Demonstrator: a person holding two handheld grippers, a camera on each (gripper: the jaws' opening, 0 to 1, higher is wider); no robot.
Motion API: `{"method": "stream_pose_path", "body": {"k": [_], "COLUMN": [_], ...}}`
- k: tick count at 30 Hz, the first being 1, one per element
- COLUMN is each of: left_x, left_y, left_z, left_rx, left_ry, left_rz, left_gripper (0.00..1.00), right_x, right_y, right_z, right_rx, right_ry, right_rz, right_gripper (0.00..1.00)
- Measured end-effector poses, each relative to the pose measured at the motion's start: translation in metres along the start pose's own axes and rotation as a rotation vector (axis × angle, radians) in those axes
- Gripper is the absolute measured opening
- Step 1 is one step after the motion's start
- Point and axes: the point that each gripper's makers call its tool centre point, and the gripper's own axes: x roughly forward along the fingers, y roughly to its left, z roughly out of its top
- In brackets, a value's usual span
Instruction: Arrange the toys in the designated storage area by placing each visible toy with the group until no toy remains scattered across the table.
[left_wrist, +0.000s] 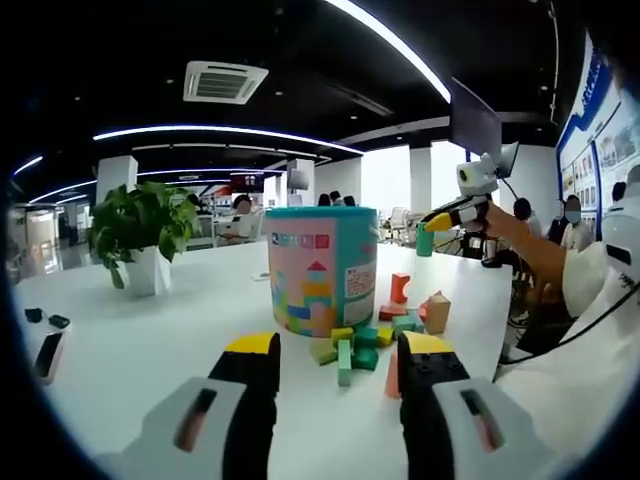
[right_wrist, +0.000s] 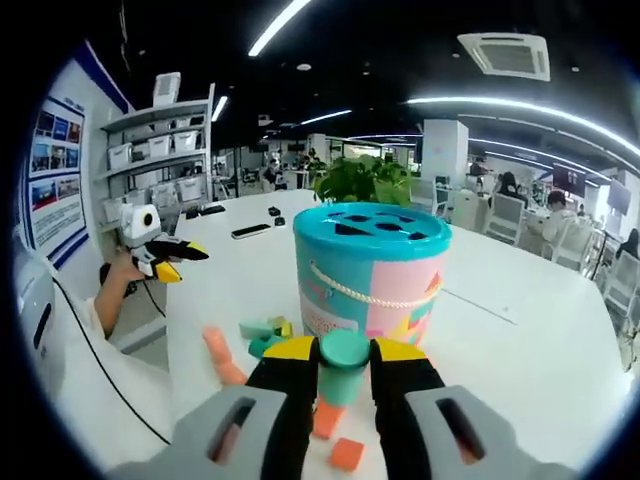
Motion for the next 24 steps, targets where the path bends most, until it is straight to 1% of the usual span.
{"method": "stream_pose_path", "body": {"k": [3, 7, 11, 13, 17, 20, 24], "left_x": [0.000, 0.001, -0.001, -0.002, -0.002, 0.000, 0.004], "left_y": [0.001, 0.001, 0.002, 0.003, 0.004, 0.005, 0.007], "left_z": [0.000, -0.002, 0.002, 0.004, 0.001, 0.001, 0.003], "left_rx": [-0.003, -0.006, 0.000, -0.002, -0.001, -0.004, -0.008], "left_ry": [-0.003, 0.006, -0.007, -0.017, -0.008, -0.007, -0.009], "left_rz": [0.002, 0.003, 0.011, 0.013, 0.014, 0.013, 0.017], "left_gripper": [0.48, 0.48, 0.47, 0.46, 0.46, 0.46, 0.46], "right_x": [-0.005, -0.013, -0.017, -0.018, -0.020, -0.021, -0.019], "right_y": [0.002, 0.004, 0.000, -0.001, -0.002, 0.000, 0.001], "right_z": [0.012, 0.034, 0.053, 0.058, 0.071, 0.081, 0.096], "right_rx": [-0.016, -0.039, -0.032, -0.036, -0.063, -0.100, -0.104], "right_ry": [-0.010, -0.043, -0.077, -0.080, -0.084, -0.076, -0.094], "right_rz": [0.001, 0.005, 0.005, 0.002, -0.010, -0.023, -0.001], "right_gripper": [0.20, 0.20, 0.20, 0.20, 0.20, 0.20, 0.20]}}
